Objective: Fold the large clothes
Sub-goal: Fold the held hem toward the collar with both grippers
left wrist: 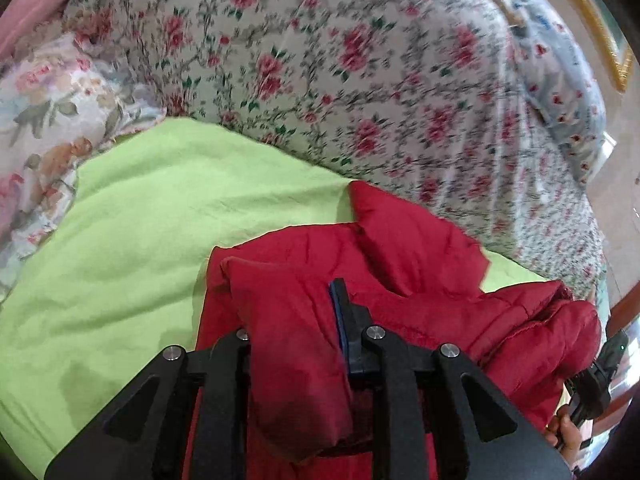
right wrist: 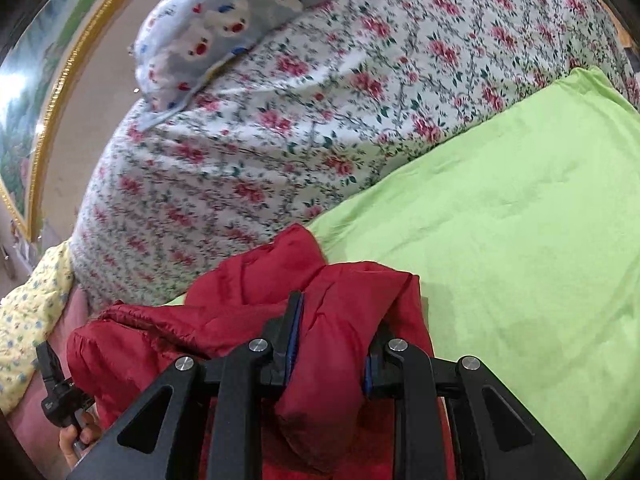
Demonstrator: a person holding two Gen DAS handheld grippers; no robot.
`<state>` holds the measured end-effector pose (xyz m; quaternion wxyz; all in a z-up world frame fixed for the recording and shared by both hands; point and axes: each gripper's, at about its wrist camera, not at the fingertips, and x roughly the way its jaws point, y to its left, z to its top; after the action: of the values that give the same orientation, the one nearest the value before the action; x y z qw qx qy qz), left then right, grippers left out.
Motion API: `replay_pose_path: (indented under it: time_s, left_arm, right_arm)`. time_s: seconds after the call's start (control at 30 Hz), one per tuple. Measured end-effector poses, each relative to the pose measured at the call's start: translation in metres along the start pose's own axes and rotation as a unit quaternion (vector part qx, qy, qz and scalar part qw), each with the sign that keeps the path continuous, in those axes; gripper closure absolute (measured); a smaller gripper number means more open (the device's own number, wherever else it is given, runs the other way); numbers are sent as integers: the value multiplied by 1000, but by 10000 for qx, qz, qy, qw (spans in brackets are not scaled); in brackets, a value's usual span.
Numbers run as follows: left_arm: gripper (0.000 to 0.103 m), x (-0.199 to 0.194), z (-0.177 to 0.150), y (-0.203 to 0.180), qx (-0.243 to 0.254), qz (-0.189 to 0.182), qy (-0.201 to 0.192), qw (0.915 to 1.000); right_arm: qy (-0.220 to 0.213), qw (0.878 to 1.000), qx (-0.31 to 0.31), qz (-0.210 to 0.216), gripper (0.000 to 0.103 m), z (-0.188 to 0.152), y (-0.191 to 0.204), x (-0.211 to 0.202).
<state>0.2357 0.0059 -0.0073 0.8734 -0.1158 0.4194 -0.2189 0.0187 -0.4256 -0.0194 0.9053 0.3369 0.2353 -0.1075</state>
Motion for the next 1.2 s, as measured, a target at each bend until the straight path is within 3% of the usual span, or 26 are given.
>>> replay_pose_path:
  time_s: [0.23,0.6,0.8,0.93,1.07,1.2]
  left_arm:
    - [83,48,13,5,-110,223,98,9996]
    - [81,85,31,2,-195,316,222,9991]
    - [68,52,21,3,-50,155,56,9999]
    - [49,15,6,3,51,160,-217,9996]
    - [48,-17,-13,-2,123,-101,-331,9993]
    - [48,-28,-40,-24,398,-392,-196,9982]
  right_arm:
    - [1,9998,-19,-207,79,4,-9,43]
    - [163,9980,90,-603,77,10,-25,94]
    - [211,9977,73,-645,77,11,-27,107]
    - [215,9975,56,-671,77,12,-27,109]
    - [217,9972,61,-717,77,14,-26,112]
    - [231,9965,41,-805,77,17,-23,116]
